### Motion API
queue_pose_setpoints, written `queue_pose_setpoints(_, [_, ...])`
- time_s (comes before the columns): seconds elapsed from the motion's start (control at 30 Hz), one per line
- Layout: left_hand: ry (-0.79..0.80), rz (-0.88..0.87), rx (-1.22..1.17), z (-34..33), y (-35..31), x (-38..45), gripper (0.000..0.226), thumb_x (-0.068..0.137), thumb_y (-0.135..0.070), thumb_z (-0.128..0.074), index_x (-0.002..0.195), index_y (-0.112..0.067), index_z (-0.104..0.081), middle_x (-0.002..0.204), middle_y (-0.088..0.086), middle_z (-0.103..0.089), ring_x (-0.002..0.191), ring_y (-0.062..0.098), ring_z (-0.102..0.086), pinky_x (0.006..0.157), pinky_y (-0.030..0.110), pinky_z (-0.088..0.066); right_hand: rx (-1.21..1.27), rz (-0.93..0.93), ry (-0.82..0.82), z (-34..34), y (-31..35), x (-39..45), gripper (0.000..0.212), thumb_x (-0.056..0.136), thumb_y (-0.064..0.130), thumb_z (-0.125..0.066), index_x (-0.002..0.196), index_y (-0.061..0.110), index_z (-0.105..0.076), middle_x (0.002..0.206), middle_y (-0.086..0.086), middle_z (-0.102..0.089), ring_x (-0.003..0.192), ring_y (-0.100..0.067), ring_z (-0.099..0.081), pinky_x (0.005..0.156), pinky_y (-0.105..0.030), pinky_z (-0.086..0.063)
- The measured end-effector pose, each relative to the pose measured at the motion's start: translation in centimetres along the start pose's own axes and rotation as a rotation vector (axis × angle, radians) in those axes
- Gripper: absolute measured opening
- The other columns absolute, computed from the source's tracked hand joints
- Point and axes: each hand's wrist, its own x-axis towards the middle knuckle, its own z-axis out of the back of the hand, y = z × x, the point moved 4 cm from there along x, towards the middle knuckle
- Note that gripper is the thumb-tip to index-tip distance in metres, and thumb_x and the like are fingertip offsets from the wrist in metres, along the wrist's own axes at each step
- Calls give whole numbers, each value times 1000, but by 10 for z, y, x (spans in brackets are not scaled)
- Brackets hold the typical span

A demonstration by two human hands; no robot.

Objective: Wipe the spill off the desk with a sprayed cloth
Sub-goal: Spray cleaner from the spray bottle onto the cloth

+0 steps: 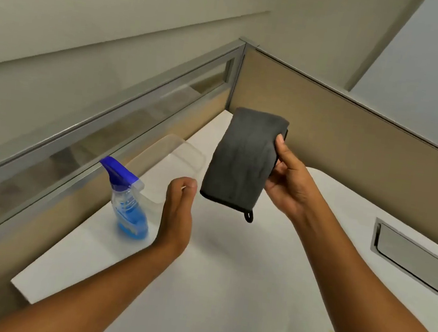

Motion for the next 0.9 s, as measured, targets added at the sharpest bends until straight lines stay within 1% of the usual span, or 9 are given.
queue_pose_setpoints(0.07, [256, 143, -245, -14, -6, -7, 49, 106, -61, -45, 146, -36, -58, 150, -11, -67, 140, 14, -64, 108, 26, -55, 26, -41, -12, 16, -3, -20, 31, 96, 42, -73, 112, 18, -85, 124, -9, -79, 115, -24, -76, 92, -38, -64])
queue_pose_setpoints(0.17, [560, 167, -169, -32, -14, -28, 40, 102, -42, -66, 141, -34, -66, 142, -7, -75, 134, 16, -71, 102, 29, -62, 13, -75, -63, 36, -12, -40, 34, 94, 45, -74, 107, 16, -86, 120, -10, -80, 112, -24, -77, 91, -39, -64])
queue_pose_setpoints(0.3, [700, 194, -197, -43, -12, -52, 51, 100, -7, -75, 147, -23, -63, 145, 2, -73, 136, 28, -70, 102, 34, -62, 154, -56, -61, 64, -14, -54, 47, 97, 55, -69, 119, 15, -82, 124, -10, -78, 115, -28, -76, 89, -42, -64])
queue_pose_setpoints(0.37, [781, 212, -253, -50, -17, -62, 54, 100, -4, -73, 150, -19, -60, 149, 6, -70, 137, 33, -69, 104, 39, -62, 306, -47, -31, 77, -22, -60, 71, 97, 69, -56, 144, 17, -66, 141, -12, -70, 128, -33, -69, 101, -50, -60])
queue_pose_setpoints(0.43, [850, 231, -247, -55, -21, -74, 53, 101, -2, -71, 151, -18, -59, 149, 8, -70, 136, 35, -69, 101, 39, -63, 398, -93, 26, 83, -42, -70, 97, 88, 89, -43, 150, 16, -59, 150, -15, -63, 136, -38, -62, 109, -55, -53])
queue_pose_setpoints(0.5, [878, 259, -224, -58, -17, -84, 54, 102, -2, -71, 151, -19, -58, 147, 7, -71, 135, 35, -70, 100, 38, -63, 454, -123, 150, 81, -64, -82, 113, 78, 98, -39, 147, 11, -61, 152, -17, -60, 139, -38, -59, 112, -55, -50])
queue_pose_setpoints(0.57, [861, 290, -216, -57, -10, -91, 52, 102, -2, -71, 149, -19, -59, 144, 6, -73, 133, 35, -71, 98, 38, -64, 484, -114, 191, 76, -78, -86, 116, 77, 101, -39, 143, 9, -65, 147, -16, -65, 134, -37, -64, 106, -53, -54])
queue_pose_setpoints(0.7, [779, 368, -220, -48, 8, -98, 43, 102, -4, -71, 142, -18, -65, 140, 7, -76, 129, 36, -74, 94, 36, -66, 580, -138, 371, 56, -84, -85, 135, 68, 104, -48, 163, 10, -37, 162, -17, -48, 147, -40, -49, 122, -65, -33])
queue_pose_setpoints(0.9, [743, 420, -254, -25, 16, -97, 44, 102, -5, -71, 144, -17, -65, 142, 10, -75, 130, 39, -73, 98, 39, -65, 602, -200, 521, 29, -93, -72, 128, 68, 103, -52, 164, 20, -36, 156, -15, -56, 140, -40, -55, 119, -70, -31])
